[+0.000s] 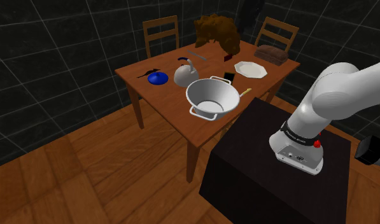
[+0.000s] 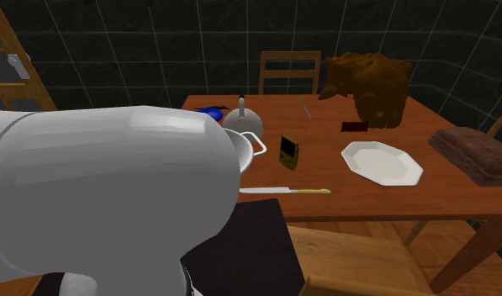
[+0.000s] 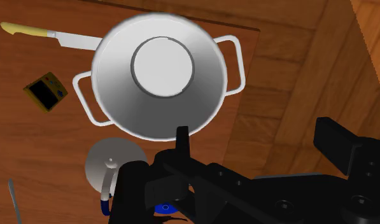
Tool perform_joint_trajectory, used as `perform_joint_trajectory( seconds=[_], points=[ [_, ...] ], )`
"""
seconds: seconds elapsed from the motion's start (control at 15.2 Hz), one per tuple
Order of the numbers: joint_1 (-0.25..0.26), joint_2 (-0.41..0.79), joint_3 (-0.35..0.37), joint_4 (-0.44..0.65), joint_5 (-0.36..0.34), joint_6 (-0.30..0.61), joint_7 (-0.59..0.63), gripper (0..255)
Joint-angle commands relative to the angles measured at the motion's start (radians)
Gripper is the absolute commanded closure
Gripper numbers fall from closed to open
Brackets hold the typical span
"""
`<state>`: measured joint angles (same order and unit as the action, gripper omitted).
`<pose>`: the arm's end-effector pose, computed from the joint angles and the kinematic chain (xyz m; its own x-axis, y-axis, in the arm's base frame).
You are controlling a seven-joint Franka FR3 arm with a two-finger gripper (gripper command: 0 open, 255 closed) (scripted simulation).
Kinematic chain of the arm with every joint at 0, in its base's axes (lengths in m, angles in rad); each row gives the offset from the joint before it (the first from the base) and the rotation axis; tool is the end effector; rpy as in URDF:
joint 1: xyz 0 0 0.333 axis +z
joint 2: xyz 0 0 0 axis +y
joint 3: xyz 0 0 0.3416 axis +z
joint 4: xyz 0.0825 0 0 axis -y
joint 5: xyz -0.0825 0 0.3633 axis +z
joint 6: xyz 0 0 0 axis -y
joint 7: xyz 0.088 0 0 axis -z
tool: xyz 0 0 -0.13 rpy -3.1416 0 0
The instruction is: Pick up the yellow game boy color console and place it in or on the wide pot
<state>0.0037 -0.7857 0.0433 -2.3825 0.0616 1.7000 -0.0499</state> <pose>0.2824 0.0247 0.5854 0.9914 0.0791 0.1039 0.0822 -0.9963 -0.0258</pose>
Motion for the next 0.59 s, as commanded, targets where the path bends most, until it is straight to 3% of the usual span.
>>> perform_joint_trajectory(
  seconds=[0.0,0.53],
  points=[
    [0.0,0.0,0.0,0.0,0.0,0.0,0.0,0],
    [-0.055,0.106,-0.113,-0.109,-0.073,0.186,-0.129,0]
  ],
)
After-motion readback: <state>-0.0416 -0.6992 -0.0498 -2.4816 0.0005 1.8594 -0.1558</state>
